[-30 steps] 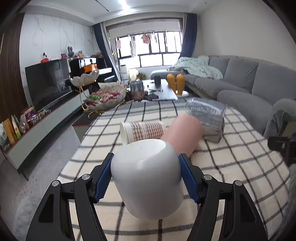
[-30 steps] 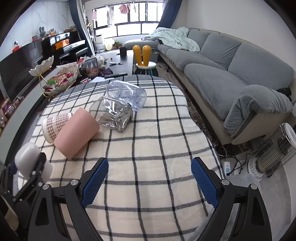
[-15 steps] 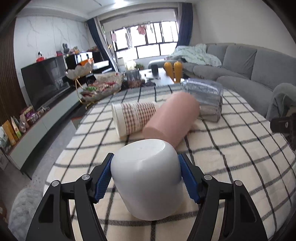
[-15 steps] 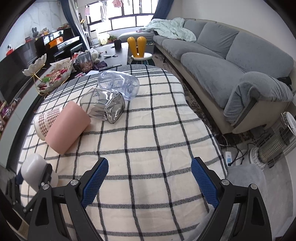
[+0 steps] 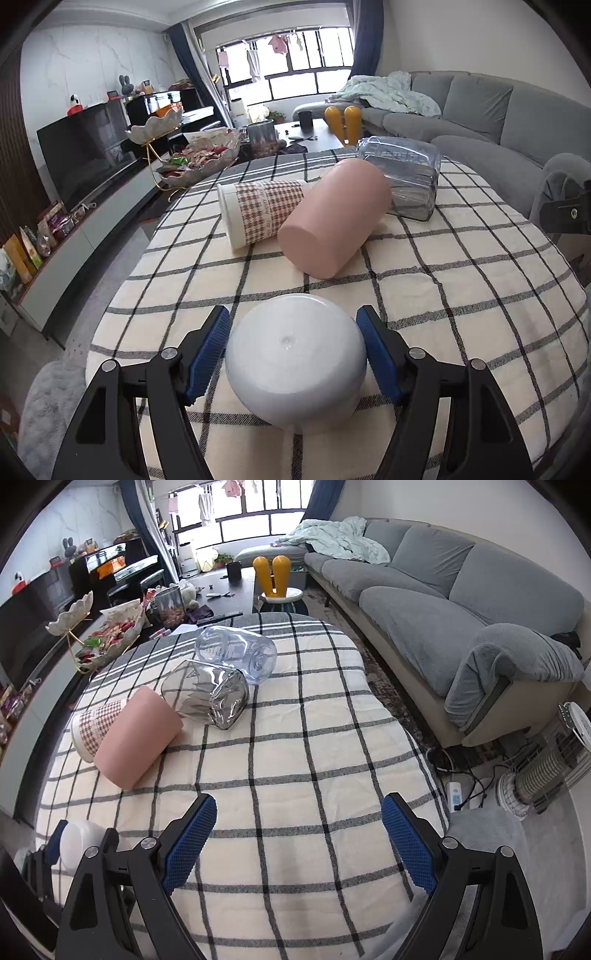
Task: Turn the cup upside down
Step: 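Lower the white cup rim-down onto the cloth and open the left gripper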
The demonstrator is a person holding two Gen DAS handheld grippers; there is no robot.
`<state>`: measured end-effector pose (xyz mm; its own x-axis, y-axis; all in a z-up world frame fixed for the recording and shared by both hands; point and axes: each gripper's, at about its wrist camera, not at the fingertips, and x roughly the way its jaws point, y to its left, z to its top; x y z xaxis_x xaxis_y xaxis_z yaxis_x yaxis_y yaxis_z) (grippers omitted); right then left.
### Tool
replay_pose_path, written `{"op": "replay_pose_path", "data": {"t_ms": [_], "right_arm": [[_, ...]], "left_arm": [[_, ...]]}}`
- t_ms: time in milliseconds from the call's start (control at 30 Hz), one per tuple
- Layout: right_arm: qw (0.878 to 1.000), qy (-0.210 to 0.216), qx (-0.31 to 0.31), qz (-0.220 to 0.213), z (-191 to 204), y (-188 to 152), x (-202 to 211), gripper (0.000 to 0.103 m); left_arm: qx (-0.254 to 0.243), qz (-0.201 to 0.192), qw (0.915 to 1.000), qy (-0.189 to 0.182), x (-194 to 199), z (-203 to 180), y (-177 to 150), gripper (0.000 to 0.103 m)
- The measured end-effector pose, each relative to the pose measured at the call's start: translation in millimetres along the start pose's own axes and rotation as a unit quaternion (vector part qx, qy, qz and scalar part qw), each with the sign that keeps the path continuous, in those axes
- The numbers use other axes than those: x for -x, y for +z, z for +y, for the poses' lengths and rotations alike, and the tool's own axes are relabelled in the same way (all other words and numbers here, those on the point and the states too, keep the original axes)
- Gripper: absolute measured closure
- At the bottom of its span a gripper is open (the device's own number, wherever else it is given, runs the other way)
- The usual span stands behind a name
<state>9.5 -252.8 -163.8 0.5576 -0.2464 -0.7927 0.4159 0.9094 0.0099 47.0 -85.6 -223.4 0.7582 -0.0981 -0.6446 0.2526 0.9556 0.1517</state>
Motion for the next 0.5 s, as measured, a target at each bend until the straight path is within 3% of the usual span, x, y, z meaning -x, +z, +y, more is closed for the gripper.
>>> {"op": "replay_pose_path", "data": {"t_ms": [233,500], "right_arm": [[1.000,0.011,0.003,-0.019,4,6,20,0.012],[0.999,0.021,0.009,-0.049,13,21,66,0.012]], "left_arm": [[0.004,-0.009,0.9999,-0.011,24,8,11,0.024],[0.000,0.004,1.0000,-0.001,56,30,49,0.020]]}}
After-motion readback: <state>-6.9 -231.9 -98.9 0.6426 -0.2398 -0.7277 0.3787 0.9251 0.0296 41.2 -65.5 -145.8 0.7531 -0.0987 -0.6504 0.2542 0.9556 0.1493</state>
